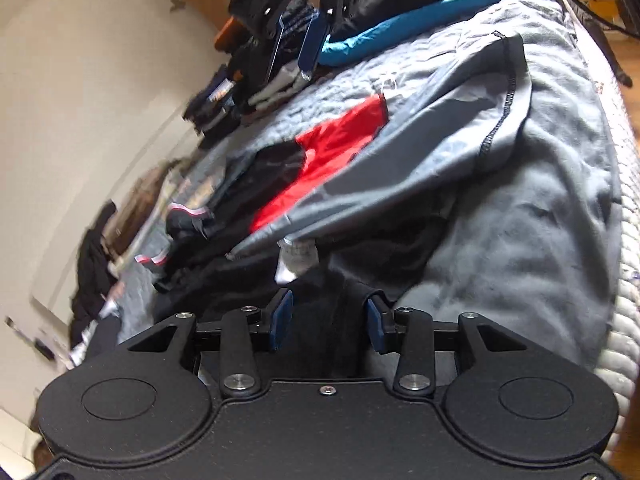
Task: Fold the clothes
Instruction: 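Grasp the grey side edge of the top with the left tool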
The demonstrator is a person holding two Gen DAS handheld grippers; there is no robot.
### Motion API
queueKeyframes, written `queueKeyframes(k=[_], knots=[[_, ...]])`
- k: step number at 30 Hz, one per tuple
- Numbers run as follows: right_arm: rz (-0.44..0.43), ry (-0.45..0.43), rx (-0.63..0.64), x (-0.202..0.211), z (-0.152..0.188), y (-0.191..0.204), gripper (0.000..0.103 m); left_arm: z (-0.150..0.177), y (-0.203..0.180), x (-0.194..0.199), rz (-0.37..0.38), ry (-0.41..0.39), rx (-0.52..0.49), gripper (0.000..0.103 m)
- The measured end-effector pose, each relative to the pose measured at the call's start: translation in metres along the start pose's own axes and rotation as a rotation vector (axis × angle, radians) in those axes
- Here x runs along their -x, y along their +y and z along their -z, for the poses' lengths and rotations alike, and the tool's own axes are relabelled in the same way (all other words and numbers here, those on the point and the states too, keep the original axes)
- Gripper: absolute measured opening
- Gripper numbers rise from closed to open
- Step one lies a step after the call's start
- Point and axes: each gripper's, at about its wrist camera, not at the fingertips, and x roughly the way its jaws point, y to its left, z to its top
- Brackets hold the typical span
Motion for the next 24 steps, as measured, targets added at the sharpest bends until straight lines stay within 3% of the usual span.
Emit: queueKeyframes(k=[2, 6, 11, 19, 22, 24], knots=[[-0.004, -0.001, -0.004, 0.000, 0.000, 0.000, 0.057, -0.003, 0.001, -0.005, -0.005, -0.005, 0.010, 0.018], [-0.019, -0.006, 0.003, 0.003, 0.000, 0.002, 0.057, -0.003, 0.002, -0.010, -0.038, -0.007, 0.008, 0.017], [-0.019, -0.006, -0.011, 0.005, 0.000, -0.001, 0.057, -0.003, -0.007, -0.015, -0.026, 0.030, -0.038, 0.023], [-0.025, 0.003, -0.006, 0.005, 0.002, 0.001, 0.057, -0.016, -0.024, -0.033, -0.051, -0.032, -0.094, 0.031], [-0.028, 0.001, -0.006, 0.006, 0.001, 0.001, 0.057, -0.015, -0.012, -0.033, -0.044, -0.027, -0.020, 0.004], [-0.029, -0.003, -0.011, 0.007, 0.000, -0.001, 0.057, -0.013, 0.002, -0.024, -0.052, -0.030, 0.029, 0.002]])
